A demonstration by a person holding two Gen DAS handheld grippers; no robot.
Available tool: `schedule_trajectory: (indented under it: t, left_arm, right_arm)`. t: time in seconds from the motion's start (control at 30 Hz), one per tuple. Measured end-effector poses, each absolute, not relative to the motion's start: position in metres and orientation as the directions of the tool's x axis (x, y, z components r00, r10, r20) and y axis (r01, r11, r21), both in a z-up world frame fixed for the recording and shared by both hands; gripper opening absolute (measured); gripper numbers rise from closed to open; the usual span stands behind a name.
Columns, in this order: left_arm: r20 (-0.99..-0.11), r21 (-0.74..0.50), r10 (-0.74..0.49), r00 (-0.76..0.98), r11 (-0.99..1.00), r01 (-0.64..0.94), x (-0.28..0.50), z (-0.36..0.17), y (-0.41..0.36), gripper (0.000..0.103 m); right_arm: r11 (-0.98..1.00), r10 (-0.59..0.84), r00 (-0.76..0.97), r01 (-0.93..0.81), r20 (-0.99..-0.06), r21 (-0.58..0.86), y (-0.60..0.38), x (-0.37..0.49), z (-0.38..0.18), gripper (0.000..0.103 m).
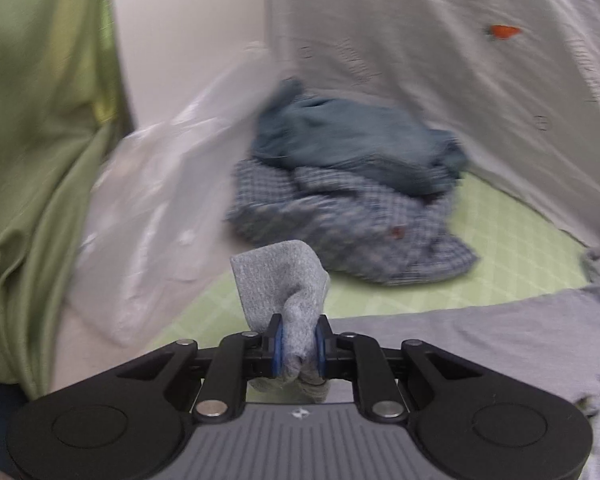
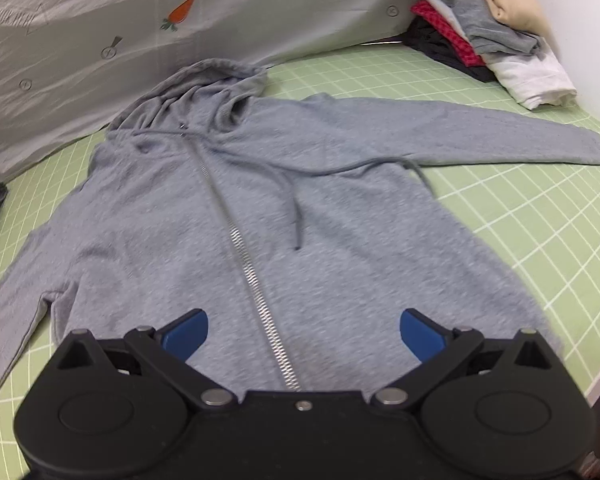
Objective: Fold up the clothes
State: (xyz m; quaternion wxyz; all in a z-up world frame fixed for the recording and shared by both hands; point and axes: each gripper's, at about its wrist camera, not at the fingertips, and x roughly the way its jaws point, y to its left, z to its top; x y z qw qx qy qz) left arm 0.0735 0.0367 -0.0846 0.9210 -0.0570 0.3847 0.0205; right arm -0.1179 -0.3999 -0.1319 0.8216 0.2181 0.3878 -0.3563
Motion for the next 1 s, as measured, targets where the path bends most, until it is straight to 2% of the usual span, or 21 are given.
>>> schedule_trajectory:
  t: [0.23, 0.47, 0.57, 0.63, 0.67, 0.7, 0.73, 0.83, 1.0]
  left_arm:
    - [-0.675, -0.146, -0.213, 0.707, 0.977, 0.155, 0.062, -0.066, -0.084, 0.017]
    - [-0.647, -0.215, -0.451, 0.615, 0.881, 0.421, 0.045, -0.049, -0.219, 0.017]
    - [-0.660, -0.204, -0.512, 0.550, 0.827, 0.524, 0.033, -0.050, -0.274, 0.029]
    - [-0.687, -0.198, -0.519, 0.508, 0.806, 0.557, 0.029, -0.054, -0.298, 0.059]
    - [-0.697, -0.197, -0.523, 0.491, 0.798, 0.570, 0.026, -0.057, -0.307, 0.067]
    - [-0.704, -0.190, -0.523, 0.481, 0.791, 0.582, 0.024, -0.059, -0.312, 0.080]
    - [-0.711, -0.176, -0.516, 0.477, 0.788, 0.590, 0.023, -0.061, -0.315, 0.086]
    - [-0.751, -0.114, -0.445, 0.488, 0.815, 0.568, 0.029, -0.070, -0.309, 0.089]
    - [-0.828, -0.030, -0.254, 0.500, 0.911, 0.412, 0.061, -0.093, -0.266, 0.090]
  right_arm:
    - [0.616, -0.444, 0.446, 0.781, -0.777, 0.096, -0.444, -0.144, -0.123, 0.103]
    - [0.594, -0.457, 0.469, 0.794, -0.756, 0.133, -0.496, -0.168, -0.113, 0.103]
    - [0.588, -0.460, 0.471, 0.797, -0.752, 0.140, -0.517, -0.174, -0.112, 0.103]
    - [0.572, -0.461, 0.470, 0.806, -0.752, 0.153, -0.531, -0.178, -0.113, 0.103]
    - [0.564, -0.460, 0.473, 0.809, -0.751, 0.164, -0.538, -0.180, -0.113, 0.103]
    - [0.556, -0.462, 0.475, 0.813, -0.749, 0.172, -0.543, -0.180, -0.113, 0.103]
    - [0.549, -0.465, 0.477, 0.816, -0.746, 0.180, -0.548, -0.181, -0.113, 0.103]
    - [0.537, -0.470, 0.494, 0.818, -0.731, 0.207, -0.557, -0.178, -0.114, 0.103]
    - [0.557, -0.422, 0.537, 0.789, -0.731, 0.259, -0.556, -0.147, -0.118, 0.103]
